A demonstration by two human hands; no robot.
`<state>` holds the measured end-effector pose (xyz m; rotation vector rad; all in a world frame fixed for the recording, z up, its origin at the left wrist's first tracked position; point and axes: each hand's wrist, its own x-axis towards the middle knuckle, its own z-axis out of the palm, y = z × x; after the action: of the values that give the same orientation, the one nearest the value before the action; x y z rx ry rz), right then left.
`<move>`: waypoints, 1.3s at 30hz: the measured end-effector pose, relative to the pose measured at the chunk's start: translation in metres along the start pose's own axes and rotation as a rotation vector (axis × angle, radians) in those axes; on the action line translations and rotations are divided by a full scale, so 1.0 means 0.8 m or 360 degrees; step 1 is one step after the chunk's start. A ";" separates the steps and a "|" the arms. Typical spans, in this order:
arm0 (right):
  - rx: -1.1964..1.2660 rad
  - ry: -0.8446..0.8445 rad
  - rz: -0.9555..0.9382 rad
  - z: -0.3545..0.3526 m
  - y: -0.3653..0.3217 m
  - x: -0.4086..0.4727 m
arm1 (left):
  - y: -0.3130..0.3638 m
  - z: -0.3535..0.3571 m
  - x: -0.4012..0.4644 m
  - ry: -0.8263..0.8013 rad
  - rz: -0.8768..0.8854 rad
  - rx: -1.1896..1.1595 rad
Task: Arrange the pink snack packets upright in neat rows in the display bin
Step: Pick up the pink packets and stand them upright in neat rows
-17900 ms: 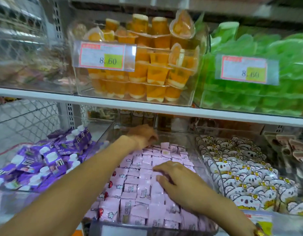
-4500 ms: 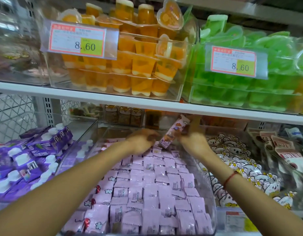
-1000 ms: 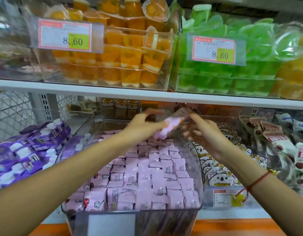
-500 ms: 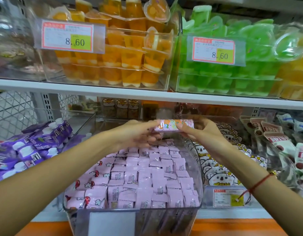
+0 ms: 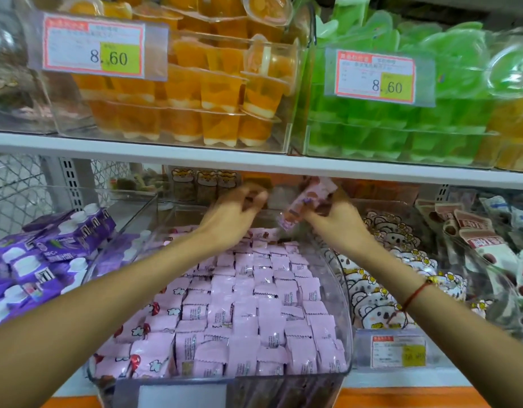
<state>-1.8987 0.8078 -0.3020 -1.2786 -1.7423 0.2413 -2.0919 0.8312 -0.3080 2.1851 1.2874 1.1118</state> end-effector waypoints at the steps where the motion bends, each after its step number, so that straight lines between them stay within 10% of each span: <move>1: -0.0049 0.0025 0.0041 0.002 0.005 0.001 | -0.009 0.005 0.006 -0.0154 -0.0045 0.0113; 8: -0.0209 -0.0110 0.0042 0.020 0.028 0.017 | -0.039 0.046 0.036 -0.0838 -0.0004 0.0496; 25: -0.1216 -0.0896 0.0119 0.046 0.015 0.057 | -0.031 0.048 0.044 -0.0385 0.0017 0.0485; 32: -0.0801 -0.0176 0.0098 0.008 0.018 -0.021 | -0.023 0.070 0.055 -0.0455 -0.0047 0.0480; 39: -0.0486 -0.0311 0.0144 -0.010 0.019 -0.031 | -0.026 0.062 0.060 -0.0552 -0.0032 0.0586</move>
<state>-1.8822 0.7911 -0.3213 -1.6013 -1.9433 0.1602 -2.0518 0.8868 -0.3309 2.4761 1.4322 0.4791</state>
